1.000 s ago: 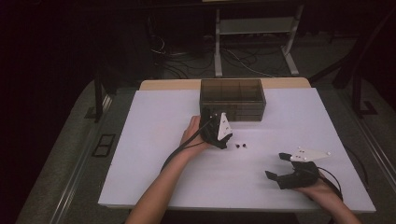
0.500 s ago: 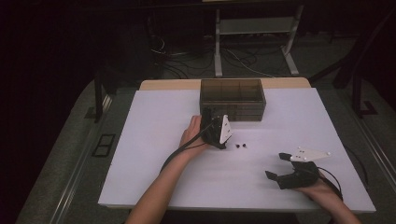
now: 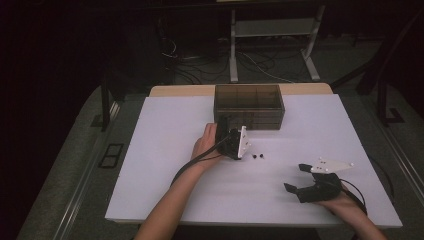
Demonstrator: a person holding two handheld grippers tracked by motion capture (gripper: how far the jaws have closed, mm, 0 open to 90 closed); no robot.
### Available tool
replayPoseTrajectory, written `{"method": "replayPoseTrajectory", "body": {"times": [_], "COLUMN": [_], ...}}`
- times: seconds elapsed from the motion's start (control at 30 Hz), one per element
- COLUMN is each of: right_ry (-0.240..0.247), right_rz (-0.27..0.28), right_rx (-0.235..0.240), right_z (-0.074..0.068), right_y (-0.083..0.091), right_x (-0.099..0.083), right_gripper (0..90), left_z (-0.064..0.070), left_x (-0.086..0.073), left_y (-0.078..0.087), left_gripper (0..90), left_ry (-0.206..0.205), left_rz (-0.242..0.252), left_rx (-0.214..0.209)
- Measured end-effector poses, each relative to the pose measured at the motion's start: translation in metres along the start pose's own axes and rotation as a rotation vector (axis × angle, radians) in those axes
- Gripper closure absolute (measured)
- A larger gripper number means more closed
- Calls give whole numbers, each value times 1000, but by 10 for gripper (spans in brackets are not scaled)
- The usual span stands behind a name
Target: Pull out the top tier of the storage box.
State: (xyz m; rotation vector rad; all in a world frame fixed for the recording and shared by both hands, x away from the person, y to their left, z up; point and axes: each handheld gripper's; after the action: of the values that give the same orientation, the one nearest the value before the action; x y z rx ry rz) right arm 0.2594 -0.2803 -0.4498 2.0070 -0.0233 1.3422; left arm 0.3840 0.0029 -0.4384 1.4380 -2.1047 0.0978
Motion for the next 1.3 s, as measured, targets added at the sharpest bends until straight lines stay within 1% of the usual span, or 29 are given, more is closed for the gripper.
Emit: {"method": "replayPoseTrajectory", "body": {"times": [0.03,0.1,0.13,0.17,0.2,0.23,0.33,0.4,0.53,0.67,0.73,0.83,0.97,1.1,1.17,1.23,1.27,1.3], "right_ry": [1,1,1,1,-1,-1,-2,-1,-1,0,0,0,1,1,-1,0,-1,-1], "right_rz": [0,0,0,-1,-2,-3,-4,-4,-5,-5,-5,-6,-6,-6,-7,-7,-6,-5], "right_rx": [0,0,0,0,0,0,1,1,2,3,2,2,2,2,1,0,0,0], "right_z": [0,0,0,0,0,0,0,0,0,0,0,0,0,0,0,-1,-1,-1], "right_y": [0,0,0,0,0,0,0,0,0,0,0,0,0,-1,-1,-1,-1,-1], "right_x": [0,0,0,0,0,0,0,0,0,0,0,0,0,0,0,0,0,0], "right_gripper": [99,99,99,100,99,99,99,99,99,100,99,99,99,99,99,99,100,99], "left_z": [-1,1,2,1,2,1,2,2,3,2,3,5,6,7,8,9,9,10], "left_x": [0,1,0,1,1,1,2,2,3,3,3,3,4,7,7,8,9,9], "left_y": [0,0,1,0,0,1,1,1,2,3,2,2,1,0,-1,-1,-1,-2], "left_gripper": [0,0,0,0,0,0,0,0,0,0,0,0,0,0,0,22,30,34], "left_ry": [-24,-37,-35,-48,-49,-60,-77,-78,-107,-133,-139,-171,-185,-227,-236,-239,-252,-256], "left_rz": [-3,-3,-5,0,1,-2,-3,1,0,-3,-3,-9,-7,-10,-7,-2,-4,-4], "left_rx": [3,10,13,18,21,24,34,42,60,69,74,90,107,132,140,145,152,158]}}
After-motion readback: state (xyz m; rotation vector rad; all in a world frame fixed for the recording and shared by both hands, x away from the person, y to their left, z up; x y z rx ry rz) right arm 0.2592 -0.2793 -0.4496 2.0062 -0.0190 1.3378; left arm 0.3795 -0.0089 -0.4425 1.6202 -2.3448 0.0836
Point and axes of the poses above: each handheld gripper's, and its own axes: y roughly backward along the jaws, x roughly out of its top, z roughly to its right, and after that the axes turned 12 degrees about x, right-handed
